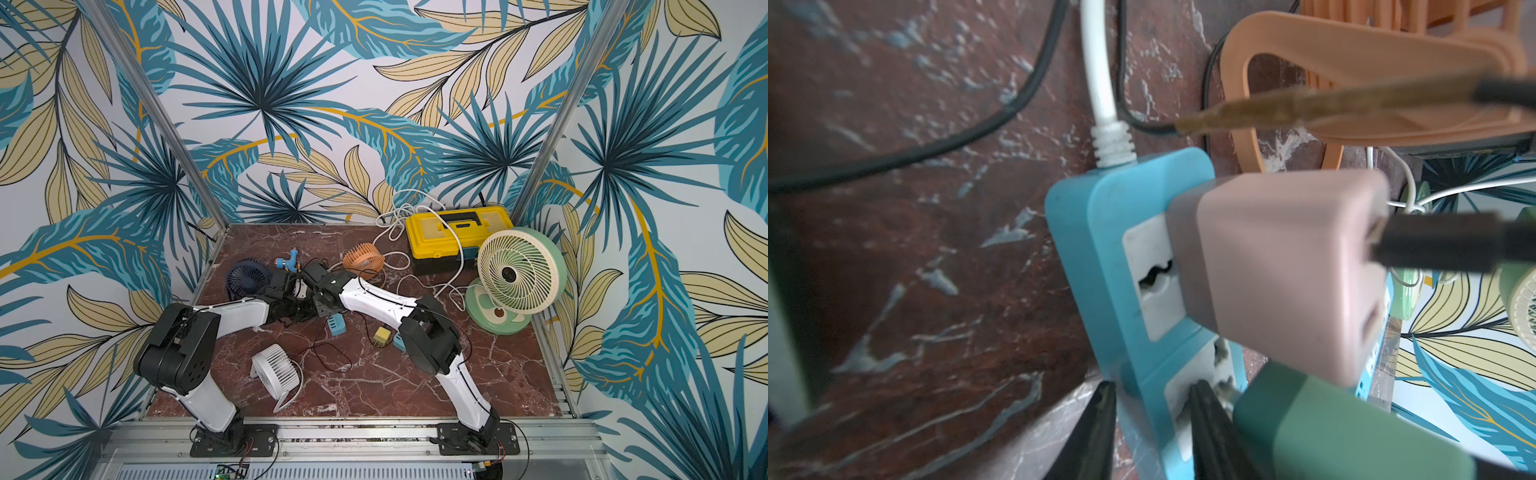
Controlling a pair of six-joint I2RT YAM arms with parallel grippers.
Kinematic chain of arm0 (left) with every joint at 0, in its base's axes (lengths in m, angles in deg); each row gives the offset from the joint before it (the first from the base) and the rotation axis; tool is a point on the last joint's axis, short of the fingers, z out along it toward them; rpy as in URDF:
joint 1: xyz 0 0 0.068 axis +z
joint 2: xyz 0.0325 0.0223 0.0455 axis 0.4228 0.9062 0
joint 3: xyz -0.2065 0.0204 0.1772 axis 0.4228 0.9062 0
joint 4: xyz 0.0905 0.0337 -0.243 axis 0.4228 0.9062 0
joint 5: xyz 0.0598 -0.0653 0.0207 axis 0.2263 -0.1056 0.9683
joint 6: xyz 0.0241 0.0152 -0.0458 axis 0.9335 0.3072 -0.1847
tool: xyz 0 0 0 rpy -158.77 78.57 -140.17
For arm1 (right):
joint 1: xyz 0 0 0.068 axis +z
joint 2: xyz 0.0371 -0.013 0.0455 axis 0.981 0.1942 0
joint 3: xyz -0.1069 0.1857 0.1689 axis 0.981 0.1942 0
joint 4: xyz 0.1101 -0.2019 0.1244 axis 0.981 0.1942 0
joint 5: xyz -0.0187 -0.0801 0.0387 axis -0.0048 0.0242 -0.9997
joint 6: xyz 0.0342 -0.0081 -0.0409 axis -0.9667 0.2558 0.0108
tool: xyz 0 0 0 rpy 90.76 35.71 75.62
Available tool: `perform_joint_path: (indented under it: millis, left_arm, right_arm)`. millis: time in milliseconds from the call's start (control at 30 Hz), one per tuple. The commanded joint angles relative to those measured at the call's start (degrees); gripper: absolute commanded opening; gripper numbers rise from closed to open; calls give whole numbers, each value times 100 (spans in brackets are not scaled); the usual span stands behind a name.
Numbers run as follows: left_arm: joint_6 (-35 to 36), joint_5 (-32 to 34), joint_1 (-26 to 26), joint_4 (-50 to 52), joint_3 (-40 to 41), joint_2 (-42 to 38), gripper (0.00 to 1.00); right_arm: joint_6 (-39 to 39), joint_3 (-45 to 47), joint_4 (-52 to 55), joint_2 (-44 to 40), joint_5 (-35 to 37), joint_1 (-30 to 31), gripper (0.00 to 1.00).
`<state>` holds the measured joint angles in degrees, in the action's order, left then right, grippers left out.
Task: Unplug the desk fan from the power strip
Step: Remove the plug from the socket.
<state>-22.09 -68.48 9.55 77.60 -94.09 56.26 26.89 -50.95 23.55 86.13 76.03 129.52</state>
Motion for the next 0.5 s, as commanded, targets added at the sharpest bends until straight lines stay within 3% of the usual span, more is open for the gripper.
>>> perform_joint_path:
  millis: [0, 333, 467]
  left_arm:
    - [177, 702, -34, 635, 121, 294, 34]
    - [134, 602, -36, 436, 170, -117, 37]
    - [34, 462, -35, 134, 251, -506, 39]
  right_arm:
    - [-59, 296, -117, -451, -114, -22, 17]
    - [-144, 1332, -582, -1357, -485, -273, 18]
    - [-79, 1741, -856, -1568, -1034, -275, 18]
